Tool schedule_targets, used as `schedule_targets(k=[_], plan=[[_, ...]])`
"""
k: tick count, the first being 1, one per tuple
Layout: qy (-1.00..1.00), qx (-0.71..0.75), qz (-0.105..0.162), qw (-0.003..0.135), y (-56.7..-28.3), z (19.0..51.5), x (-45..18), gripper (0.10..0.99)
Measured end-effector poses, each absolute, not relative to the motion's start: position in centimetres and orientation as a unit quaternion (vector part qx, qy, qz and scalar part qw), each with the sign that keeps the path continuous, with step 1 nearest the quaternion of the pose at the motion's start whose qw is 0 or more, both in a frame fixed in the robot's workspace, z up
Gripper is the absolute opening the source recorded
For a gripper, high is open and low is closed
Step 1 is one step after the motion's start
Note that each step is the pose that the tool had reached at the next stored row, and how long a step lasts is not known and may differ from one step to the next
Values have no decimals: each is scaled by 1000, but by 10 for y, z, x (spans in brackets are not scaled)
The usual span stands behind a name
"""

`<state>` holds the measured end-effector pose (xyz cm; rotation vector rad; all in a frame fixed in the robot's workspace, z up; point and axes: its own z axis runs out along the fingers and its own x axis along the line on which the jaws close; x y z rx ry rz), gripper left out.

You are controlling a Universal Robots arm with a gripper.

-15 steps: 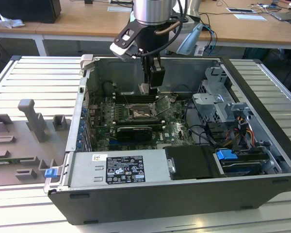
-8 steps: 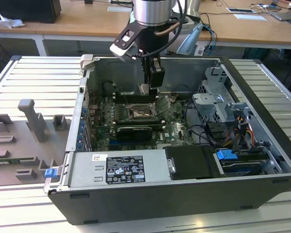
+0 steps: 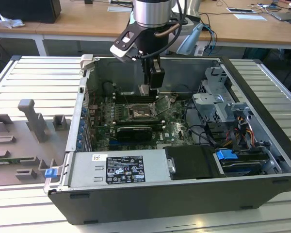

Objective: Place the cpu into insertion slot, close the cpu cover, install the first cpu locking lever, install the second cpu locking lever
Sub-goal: 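Place the cpu into insertion slot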

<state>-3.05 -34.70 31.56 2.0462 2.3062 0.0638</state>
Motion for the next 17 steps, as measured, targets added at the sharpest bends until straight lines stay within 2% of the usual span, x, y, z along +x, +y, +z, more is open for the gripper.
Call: schedule_targets(k=[17], plan=[[747,663,21,29,-347,312,-30,529]])
